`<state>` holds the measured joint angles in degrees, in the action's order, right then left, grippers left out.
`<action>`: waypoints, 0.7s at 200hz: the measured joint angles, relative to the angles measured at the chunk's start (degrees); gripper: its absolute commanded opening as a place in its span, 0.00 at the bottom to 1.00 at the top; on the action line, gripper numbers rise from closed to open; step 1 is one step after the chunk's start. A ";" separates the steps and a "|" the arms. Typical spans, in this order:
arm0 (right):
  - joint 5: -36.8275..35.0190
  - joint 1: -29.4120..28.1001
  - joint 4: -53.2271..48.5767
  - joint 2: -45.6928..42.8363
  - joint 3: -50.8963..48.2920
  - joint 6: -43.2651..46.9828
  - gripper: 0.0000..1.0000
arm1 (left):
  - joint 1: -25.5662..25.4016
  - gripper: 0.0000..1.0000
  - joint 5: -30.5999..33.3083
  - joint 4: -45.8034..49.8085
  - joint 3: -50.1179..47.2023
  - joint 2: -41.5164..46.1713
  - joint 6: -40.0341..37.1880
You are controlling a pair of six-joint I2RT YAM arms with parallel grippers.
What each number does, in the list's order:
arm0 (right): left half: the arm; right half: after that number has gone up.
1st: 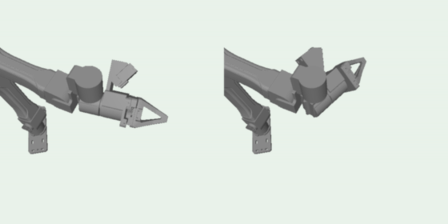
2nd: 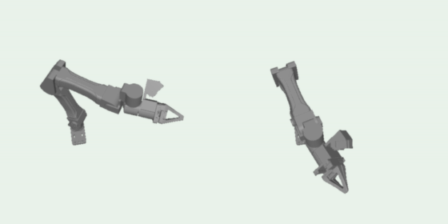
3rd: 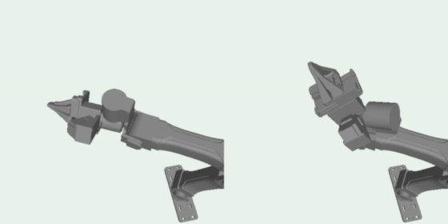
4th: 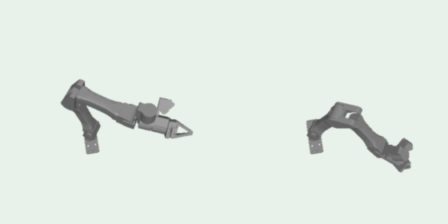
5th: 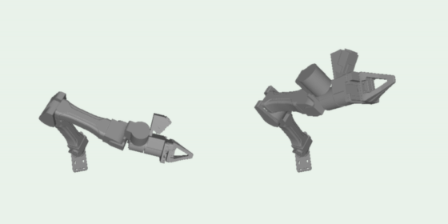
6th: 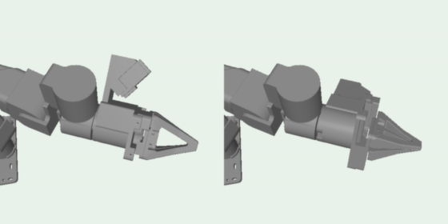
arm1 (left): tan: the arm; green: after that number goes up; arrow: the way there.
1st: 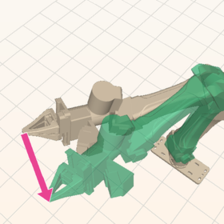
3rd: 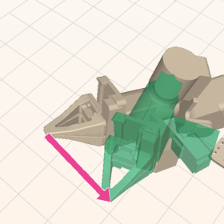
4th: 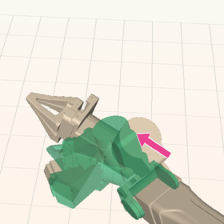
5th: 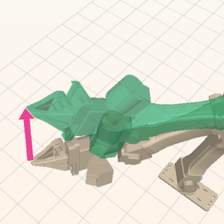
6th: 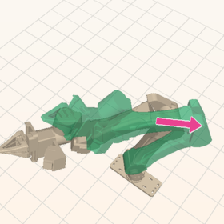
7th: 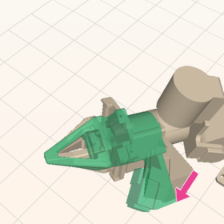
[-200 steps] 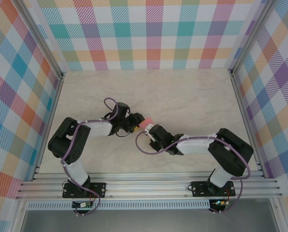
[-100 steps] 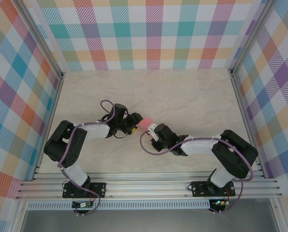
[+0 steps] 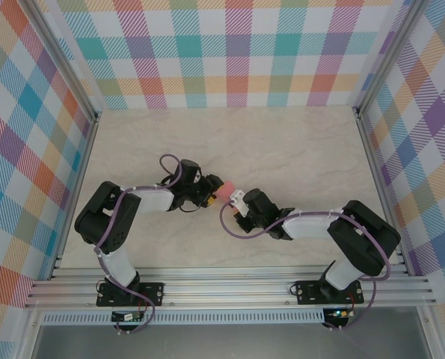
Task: Fold a paper plane with a square sheet of paper (pick it up from the middle)
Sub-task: Fold the wing for the fifth time at the center of the table.
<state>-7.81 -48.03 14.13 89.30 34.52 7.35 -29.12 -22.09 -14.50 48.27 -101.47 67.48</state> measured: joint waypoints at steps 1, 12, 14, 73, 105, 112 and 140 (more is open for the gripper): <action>0.00 0.02 0.00 0.00 0.00 0.00 0.11 | 0.00 0.51 -0.02 0.00 0.04 -0.04 0.09; 0.20 0.04 0.00 0.00 0.00 0.04 0.11 | 0.00 0.44 -0.42 0.52 0.83 -0.61 0.15; 0.24 0.04 0.00 0.00 0.00 0.02 0.11 | 0.00 0.43 -0.46 0.61 0.94 -0.74 0.35; 1.11 0.04 -0.17 0.00 0.00 0.02 0.20 | -0.02 0.08 -1.42 4.98 3.96 -1.36 -0.98; 1.46 0.59 -2.23 -1.42 -0.04 -0.57 0.34 | -0.02 0.00 -1.40 7.41 4.24 -1.38 -1.25; 1.49 0.81 -2.95 -2.47 -0.09 -0.70 0.37 | -0.02 0.00 -1.38 7.82 4.28 -1.40 -1.31; 1.16 1.31 -5.25 -8.48 -0.44 -1.53 0.41 | -0.02 0.00 -1.40 9.01 4.44 -1.46 -1.31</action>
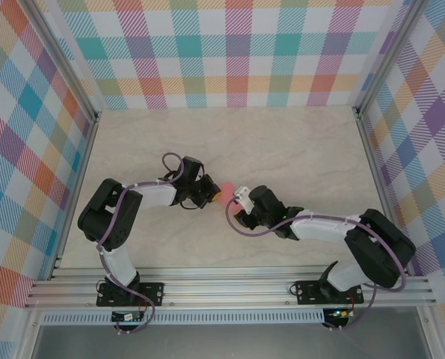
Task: Fold a paper plane with a square sheet of paper (pick it up from the middle)
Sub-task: Fold the wing for the fifth time at the center of the table.
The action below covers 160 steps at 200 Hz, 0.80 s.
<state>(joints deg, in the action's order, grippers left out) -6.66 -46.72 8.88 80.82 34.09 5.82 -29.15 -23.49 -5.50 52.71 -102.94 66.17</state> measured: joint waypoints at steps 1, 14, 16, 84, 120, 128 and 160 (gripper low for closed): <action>-0.02 0.04 -0.09 -0.31 -0.04 -0.02 0.42 | 0.00 0.00 0.00 0.00 0.02 0.02 0.00; -0.63 0.20 -0.52 -3.41 -0.70 -0.98 0.44 | 0.00 0.00 0.00 0.15 0.04 0.02 0.00; -0.70 0.20 -0.68 -3.96 -0.81 -1.25 0.44 | 0.00 0.00 0.00 0.20 0.07 0.02 0.00; -0.35 -1.16 -5.79 -3.26 0.24 -0.48 0.48 | 0.00 0.00 -0.39 0.90 0.61 0.00 -0.11; -2.03 -6.10 -4.94 1.27 1.05 5.20 0.48 | 0.02 0.00 -0.79 0.92 0.79 -0.20 -0.20; -3.02 -6.51 -3.82 2.38 1.11 6.36 0.48 | 0.02 0.00 -0.94 0.92 0.79 -0.28 -0.20; -7.74 -6.88 0.68 6.16 1.11 10.14 0.45 | 0.02 0.00 -1.05 0.92 0.79 -0.55 -0.20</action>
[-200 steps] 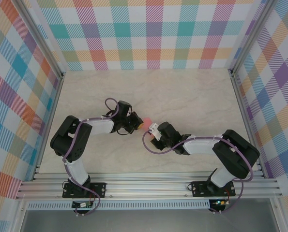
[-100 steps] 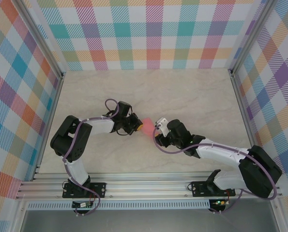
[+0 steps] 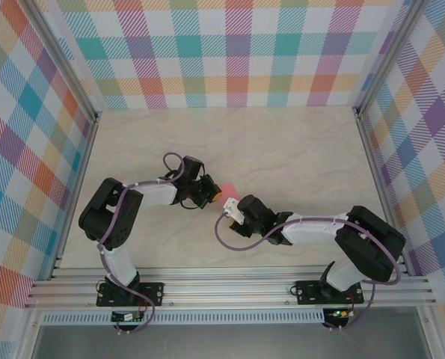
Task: Fold a paper plane with a square sheet of paper (pick it up from the middle)
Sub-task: Fold the wing for the fifth time at the center of the table.
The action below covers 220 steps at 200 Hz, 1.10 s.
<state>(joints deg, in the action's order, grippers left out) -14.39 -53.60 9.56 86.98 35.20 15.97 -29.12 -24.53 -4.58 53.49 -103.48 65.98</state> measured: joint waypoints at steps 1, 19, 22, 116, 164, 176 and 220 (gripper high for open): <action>-0.02 -0.02 0.07 0.07 0.00 0.04 0.45 | 0.00 0.00 0.00 0.00 0.00 -0.02 0.00; -1.07 -0.04 1.70 1.73 0.09 1.49 0.42 | 0.00 0.00 -0.04 0.00 0.02 -0.17 0.00; -1.25 -0.04 1.88 2.03 0.13 1.55 0.41 | 0.00 0.00 -0.07 -0.02 0.02 -0.20 0.00; -3.63 -0.04 4.59 4.37 0.22 2.93 0.30 | 0.00 0.00 -0.90 0.00 1.09 -0.66 -0.33; -4.31 -0.04 4.68 4.83 0.55 2.91 0.28 | 0.00 0.00 -0.96 0.04 1.09 -0.68 -0.87; -4.35 -0.04 4.76 4.94 0.55 2.73 0.25 | 0.00 0.00 -0.96 0.04 1.09 -0.68 -0.87; -4.50 -0.04 4.81 5.11 0.61 2.49 0.19 | 0.00 0.00 -0.94 0.15 1.09 -0.68 -0.90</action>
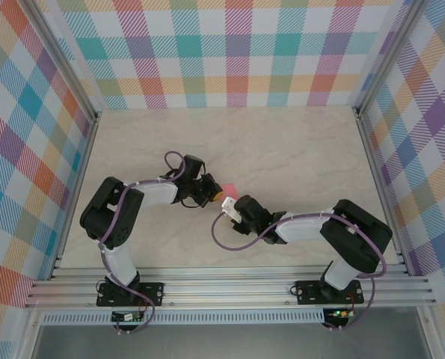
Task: Fold a paper plane with a square sheet of paper (pick it up from the middle)
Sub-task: Fold the wing for the fifth time at the center of the table.
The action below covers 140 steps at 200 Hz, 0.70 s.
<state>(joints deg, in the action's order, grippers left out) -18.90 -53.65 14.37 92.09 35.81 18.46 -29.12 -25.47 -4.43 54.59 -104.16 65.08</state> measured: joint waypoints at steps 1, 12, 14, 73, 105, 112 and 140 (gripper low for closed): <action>0.00 0.00 0.00 0.00 0.00 0.00 0.19 | 0.00 0.00 0.00 0.00 0.00 0.00 0.00; 0.02 0.00 0.00 0.00 0.00 -0.15 0.18 | 0.00 0.00 0.00 0.02 0.00 0.00 0.00; 0.00 0.00 0.00 0.00 0.00 -0.13 0.17 | 0.00 0.00 0.00 0.02 0.00 0.00 0.00; 0.79 0.57 -0.07 0.00 0.15 -1.95 0.04 | 0.07 0.15 0.13 0.44 0.00 0.09 -0.24; 4.48 2.38 -0.09 0.00 0.35 -4.13 0.01 | 0.24 0.41 1.75 3.89 0.00 1.92 -1.62; 5.38 2.91 -0.07 -0.02 0.35 -4.57 0.00 | 0.39 0.47 2.36 4.87 0.00 2.75 -1.95; 10.23 5.42 -0.11 -0.96 0.35 -6.88 0.00 | 0.52 0.58 5.51 8.92 0.00 7.56 -3.96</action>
<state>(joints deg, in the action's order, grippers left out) -8.67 -48.23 14.26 91.13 36.16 11.57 -28.60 -19.97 4.49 54.59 -96.60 61.12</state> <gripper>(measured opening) 0.047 0.534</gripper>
